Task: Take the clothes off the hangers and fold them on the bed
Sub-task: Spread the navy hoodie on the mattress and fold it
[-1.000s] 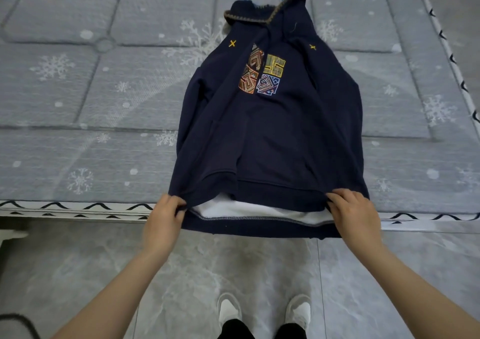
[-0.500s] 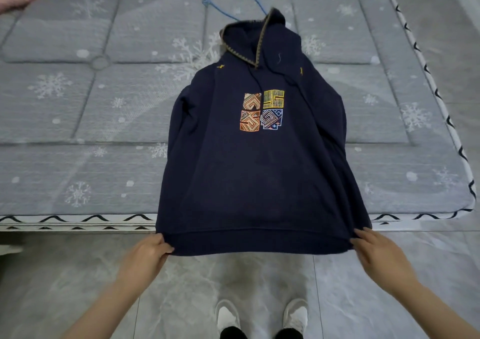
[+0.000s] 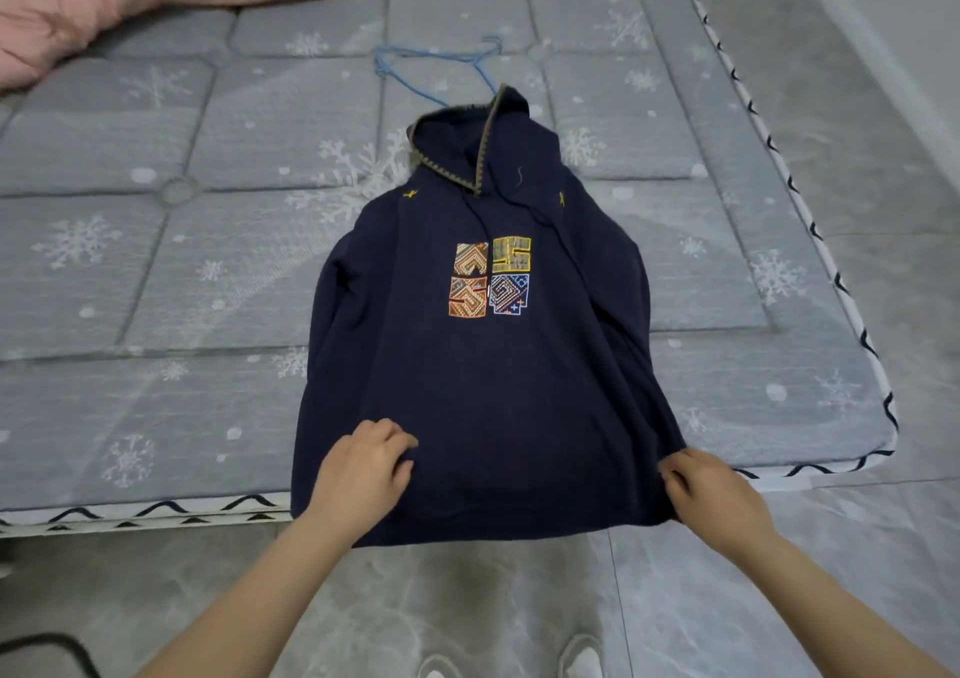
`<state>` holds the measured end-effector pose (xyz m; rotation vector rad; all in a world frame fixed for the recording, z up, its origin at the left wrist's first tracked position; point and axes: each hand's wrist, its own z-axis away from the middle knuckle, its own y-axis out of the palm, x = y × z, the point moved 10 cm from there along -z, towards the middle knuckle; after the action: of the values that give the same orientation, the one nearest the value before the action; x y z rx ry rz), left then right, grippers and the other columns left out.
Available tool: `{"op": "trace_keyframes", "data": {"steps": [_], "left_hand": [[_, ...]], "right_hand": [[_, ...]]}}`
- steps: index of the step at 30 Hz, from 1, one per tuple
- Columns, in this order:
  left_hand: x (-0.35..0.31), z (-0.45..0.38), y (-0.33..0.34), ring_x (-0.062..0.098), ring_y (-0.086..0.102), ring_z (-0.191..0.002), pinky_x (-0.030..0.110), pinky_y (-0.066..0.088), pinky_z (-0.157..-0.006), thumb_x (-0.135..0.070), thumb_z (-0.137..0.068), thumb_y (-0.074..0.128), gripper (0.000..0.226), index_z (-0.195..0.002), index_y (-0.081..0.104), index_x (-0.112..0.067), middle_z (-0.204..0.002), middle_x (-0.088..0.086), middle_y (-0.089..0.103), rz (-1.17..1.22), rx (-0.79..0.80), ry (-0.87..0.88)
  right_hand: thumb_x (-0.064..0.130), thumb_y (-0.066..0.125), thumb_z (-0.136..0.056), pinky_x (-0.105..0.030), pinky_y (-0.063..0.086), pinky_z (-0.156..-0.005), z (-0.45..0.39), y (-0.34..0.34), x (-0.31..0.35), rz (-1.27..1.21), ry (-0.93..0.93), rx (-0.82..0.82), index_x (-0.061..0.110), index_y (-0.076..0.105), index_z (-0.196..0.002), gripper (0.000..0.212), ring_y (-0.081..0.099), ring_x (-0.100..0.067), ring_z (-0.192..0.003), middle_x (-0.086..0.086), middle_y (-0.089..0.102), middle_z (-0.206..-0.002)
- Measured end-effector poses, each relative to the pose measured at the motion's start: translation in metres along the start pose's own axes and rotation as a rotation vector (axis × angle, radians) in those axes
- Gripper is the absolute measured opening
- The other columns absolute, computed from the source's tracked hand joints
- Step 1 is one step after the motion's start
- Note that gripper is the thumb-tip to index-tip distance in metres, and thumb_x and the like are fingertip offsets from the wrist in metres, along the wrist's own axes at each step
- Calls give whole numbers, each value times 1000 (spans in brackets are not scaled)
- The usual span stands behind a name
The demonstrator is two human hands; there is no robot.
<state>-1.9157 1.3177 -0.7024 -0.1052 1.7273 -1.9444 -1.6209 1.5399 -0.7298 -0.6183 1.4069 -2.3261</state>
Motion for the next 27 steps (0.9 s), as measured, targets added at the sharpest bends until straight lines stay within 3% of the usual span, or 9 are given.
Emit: {"op": "trace_keyframes", "data": {"steps": [5, 11, 18, 22, 24, 27], "left_hand": [[-39, -48, -6, 17, 64, -86, 31, 55, -59, -27, -68, 81, 34, -100, 72, -20, -99, -6, 66, -16, 66, 31], [-85, -129, -13, 18, 48, -124, 34, 48, -90, -44, -87, 59, 52, -133, 52, -21, -136, -4, 50, -24, 105, 13], [-128, -231, -3, 14, 28, -137, 30, 33, -106, -56, -89, 47, 67, -147, 27, -28, -153, -8, 25, -48, 163, -38], [-145, -261, 20, 17, 18, -142, 34, 31, -111, -58, -87, 49, 76, -149, 19, -28, -158, -7, 10, -60, 229, -54], [-152, -272, 32, 19, 13, -144, 36, 28, -112, -60, -85, 51, 79, -150, 15, -29, -159, -6, 3, -81, 268, -44], [-156, -283, 50, 20, 8, -145, 40, 24, -114, -61, -84, 51, 85, -150, 8, -31, -159, -7, -5, -123, 350, -36]], "right_hand": [[22, 46, -95, -30, 42, -76, -33, -25, -18, -253, 139, 17, 19, 65, -106, 22, 59, -23, -95, -3, 62, -107], [21, 49, -95, -31, 45, -87, -104, -37, -40, -470, 193, 50, 14, 60, -118, 27, 60, -22, -102, -6, 64, -115], [16, 54, -93, -28, 42, -91, -188, -39, -65, -580, 270, 132, 5, 60, -120, 30, 61, -26, -107, -13, 65, -116], [10, 58, -89, -33, 46, -95, -210, -26, -64, -675, 303, 210, 4, 60, -115, 27, 63, -25, -103, -12, 67, -109], [7, 61, -87, -31, 47, -92, -220, -17, -58, -726, 311, 254, 7, 59, -112, 25, 63, -21, -99, -9, 68, -102], [3, 65, -83, -17, 46, -72, -229, -4, -49, -815, 339, 305, 10, 56, -98, 19, 60, -11, -77, 3, 62, -80]]}}
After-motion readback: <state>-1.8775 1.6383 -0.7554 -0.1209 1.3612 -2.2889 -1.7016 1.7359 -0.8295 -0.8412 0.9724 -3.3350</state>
